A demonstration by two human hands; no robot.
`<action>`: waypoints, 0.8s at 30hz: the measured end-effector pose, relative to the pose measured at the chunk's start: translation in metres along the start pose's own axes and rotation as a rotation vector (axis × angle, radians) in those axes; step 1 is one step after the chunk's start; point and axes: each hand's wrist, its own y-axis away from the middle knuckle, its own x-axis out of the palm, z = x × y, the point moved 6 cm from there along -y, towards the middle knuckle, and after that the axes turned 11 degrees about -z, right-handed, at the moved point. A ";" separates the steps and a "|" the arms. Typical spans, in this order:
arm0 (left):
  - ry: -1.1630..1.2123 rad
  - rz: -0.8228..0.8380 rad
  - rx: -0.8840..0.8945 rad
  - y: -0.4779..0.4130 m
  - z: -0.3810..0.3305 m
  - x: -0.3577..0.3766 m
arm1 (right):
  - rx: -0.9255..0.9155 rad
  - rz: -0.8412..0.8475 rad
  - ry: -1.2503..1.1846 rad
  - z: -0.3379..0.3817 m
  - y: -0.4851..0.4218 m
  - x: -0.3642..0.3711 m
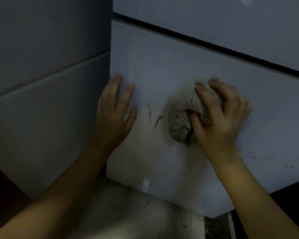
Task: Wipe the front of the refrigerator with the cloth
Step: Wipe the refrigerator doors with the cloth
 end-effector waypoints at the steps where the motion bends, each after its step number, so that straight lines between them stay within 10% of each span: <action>1: 0.009 -0.004 -0.020 -0.001 -0.002 0.001 | 0.010 0.011 0.003 0.003 0.003 0.001; 24: 0.018 0.092 -0.014 -0.006 -0.004 -0.011 | -0.002 0.142 -0.057 0.067 0.042 0.048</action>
